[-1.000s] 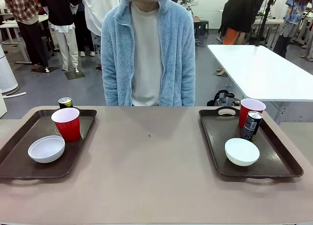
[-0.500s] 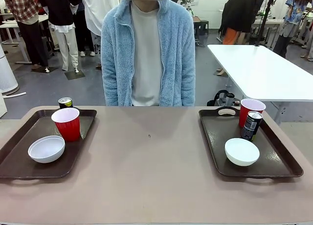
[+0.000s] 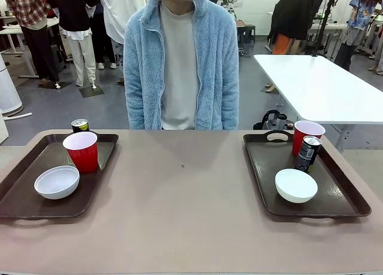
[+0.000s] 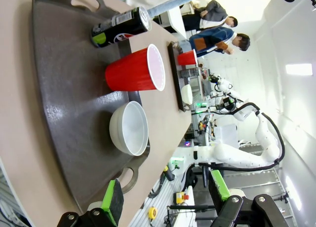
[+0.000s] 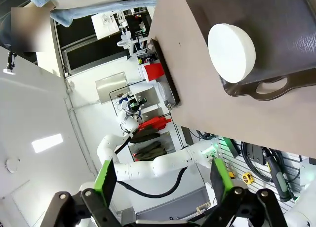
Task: Prepare tableware on both trays.
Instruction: Pick up a Picnic Bowl from the table and place it on a Handle tray.
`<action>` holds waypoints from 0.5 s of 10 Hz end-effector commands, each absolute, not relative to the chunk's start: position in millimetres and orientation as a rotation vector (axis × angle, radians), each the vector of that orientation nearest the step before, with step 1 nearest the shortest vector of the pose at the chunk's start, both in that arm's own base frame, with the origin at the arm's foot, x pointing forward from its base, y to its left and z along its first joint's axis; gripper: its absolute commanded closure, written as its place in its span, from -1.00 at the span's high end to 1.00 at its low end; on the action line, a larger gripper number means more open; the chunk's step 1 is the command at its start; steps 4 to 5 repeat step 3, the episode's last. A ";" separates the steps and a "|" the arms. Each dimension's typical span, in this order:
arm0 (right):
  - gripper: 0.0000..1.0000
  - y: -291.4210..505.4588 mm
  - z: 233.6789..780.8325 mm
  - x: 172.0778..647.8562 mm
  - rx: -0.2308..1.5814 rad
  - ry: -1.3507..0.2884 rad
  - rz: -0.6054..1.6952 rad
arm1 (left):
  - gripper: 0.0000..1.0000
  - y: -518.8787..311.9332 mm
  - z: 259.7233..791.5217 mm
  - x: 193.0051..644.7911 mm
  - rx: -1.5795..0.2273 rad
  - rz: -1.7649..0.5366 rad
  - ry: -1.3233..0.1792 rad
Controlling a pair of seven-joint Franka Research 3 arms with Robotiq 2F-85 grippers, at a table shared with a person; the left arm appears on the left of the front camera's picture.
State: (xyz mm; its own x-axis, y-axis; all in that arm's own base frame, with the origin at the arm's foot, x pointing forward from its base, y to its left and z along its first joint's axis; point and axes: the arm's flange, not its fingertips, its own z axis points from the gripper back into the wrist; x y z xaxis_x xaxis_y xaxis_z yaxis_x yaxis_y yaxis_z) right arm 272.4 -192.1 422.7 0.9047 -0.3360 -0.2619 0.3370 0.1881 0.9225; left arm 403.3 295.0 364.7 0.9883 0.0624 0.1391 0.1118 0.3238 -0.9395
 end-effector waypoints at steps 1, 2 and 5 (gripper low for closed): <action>1.00 -188.1 423.6 271.3 1.314 -0.009 -0.482 | 0.84 295.5 366.2 400.9 -1.236 -0.043 -0.165; 1.00 -188.1 423.6 271.3 1.314 -0.009 -0.482 | 0.84 295.5 366.2 400.9 -1.236 -0.043 -0.165; 1.00 -188.1 423.6 271.3 1.314 -0.009 -0.482 | 0.84 295.5 366.2 400.9 -1.236 -0.043 -0.165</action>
